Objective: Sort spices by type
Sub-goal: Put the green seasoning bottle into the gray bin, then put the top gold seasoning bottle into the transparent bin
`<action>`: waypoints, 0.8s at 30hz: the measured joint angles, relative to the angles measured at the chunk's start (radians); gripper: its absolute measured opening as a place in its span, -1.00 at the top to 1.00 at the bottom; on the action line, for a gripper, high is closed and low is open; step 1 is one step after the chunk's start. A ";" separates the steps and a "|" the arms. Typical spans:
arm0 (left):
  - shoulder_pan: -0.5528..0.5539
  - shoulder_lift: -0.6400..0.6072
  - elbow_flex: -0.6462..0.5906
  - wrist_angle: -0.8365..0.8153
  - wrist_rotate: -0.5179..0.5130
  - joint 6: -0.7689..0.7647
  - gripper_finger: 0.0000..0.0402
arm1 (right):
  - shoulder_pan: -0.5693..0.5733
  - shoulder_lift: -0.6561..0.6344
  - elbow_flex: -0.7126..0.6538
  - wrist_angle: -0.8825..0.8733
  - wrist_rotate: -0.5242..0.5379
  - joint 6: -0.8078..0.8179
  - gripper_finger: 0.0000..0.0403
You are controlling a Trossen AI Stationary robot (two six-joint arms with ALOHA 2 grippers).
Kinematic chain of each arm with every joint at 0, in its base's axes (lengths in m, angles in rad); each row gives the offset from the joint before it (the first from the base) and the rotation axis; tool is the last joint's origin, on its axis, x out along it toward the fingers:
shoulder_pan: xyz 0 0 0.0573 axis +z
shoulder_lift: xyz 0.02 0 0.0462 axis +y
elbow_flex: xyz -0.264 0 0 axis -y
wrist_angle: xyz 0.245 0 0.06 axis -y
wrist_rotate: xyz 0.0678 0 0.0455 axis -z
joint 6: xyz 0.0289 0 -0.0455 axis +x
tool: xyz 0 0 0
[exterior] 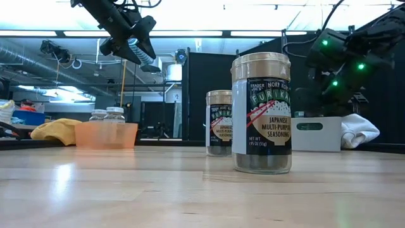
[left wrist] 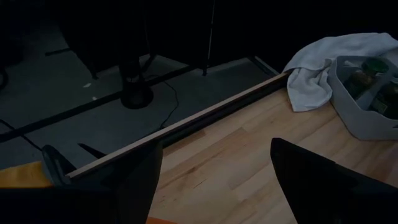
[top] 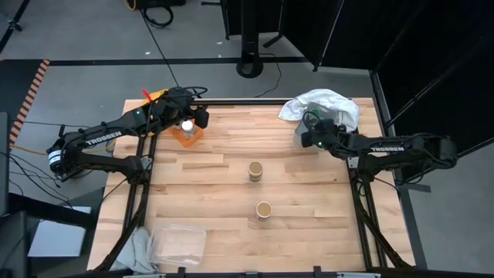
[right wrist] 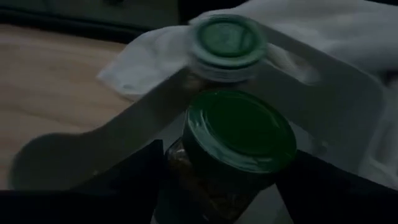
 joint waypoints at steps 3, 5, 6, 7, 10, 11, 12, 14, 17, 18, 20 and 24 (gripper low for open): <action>0.000 0.000 0.000 0.000 0.000 0.000 -0.52 | 0.000 -0.007 -0.001 0.067 -0.015 -0.058 -0.55; 0.000 0.000 0.000 0.000 0.000 0.000 -0.52 | 0.000 -0.013 -0.001 0.093 -0.016 -0.084 -0.59; 0.000 0.000 0.000 0.000 0.000 0.000 -0.52 | 0.000 -0.016 -0.001 0.104 -0.015 -0.099 -0.61; 0.000 0.000 0.000 0.000 0.000 0.000 -0.52 | 0.000 -0.021 -0.001 0.114 -0.013 -0.111 -0.62; 0.000 0.000 0.000 0.000 0.000 0.000 -0.52 | -0.001 -0.041 0.000 0.124 -0.009 -0.135 -0.63; 0.000 0.000 0.000 0.000 0.000 0.000 -0.52 | -0.001 -0.052 0.000 0.122 -0.009 -0.142 -0.63; 0.000 0.000 0.000 0.000 0.000 0.000 -0.52 | -0.001 -0.064 0.000 0.123 -0.008 -0.154 -0.62; 0.000 0.000 0.000 0.000 0.000 0.000 -0.52 | -0.001 -0.094 0.005 0.120 -0.005 -0.178 -0.61; 0.000 0.000 0.000 0.000 0.000 0.000 -0.52 | -0.001 -0.144 0.039 0.119 -0.006 -0.251 -0.59; 0.000 0.000 0.000 0.000 0.000 0.000 -0.52 | -0.001 -0.163 0.060 0.121 -0.006 -0.280 -0.59; 0.000 0.000 0.000 0.000 0.000 0.000 -0.52 | 0.001 -0.201 0.110 0.130 -0.008 -0.339 -0.59; 0.000 0.000 0.000 0.000 0.000 0.000 -0.52 | 0.018 -0.259 0.208 0.210 -0.120 -0.445 -0.60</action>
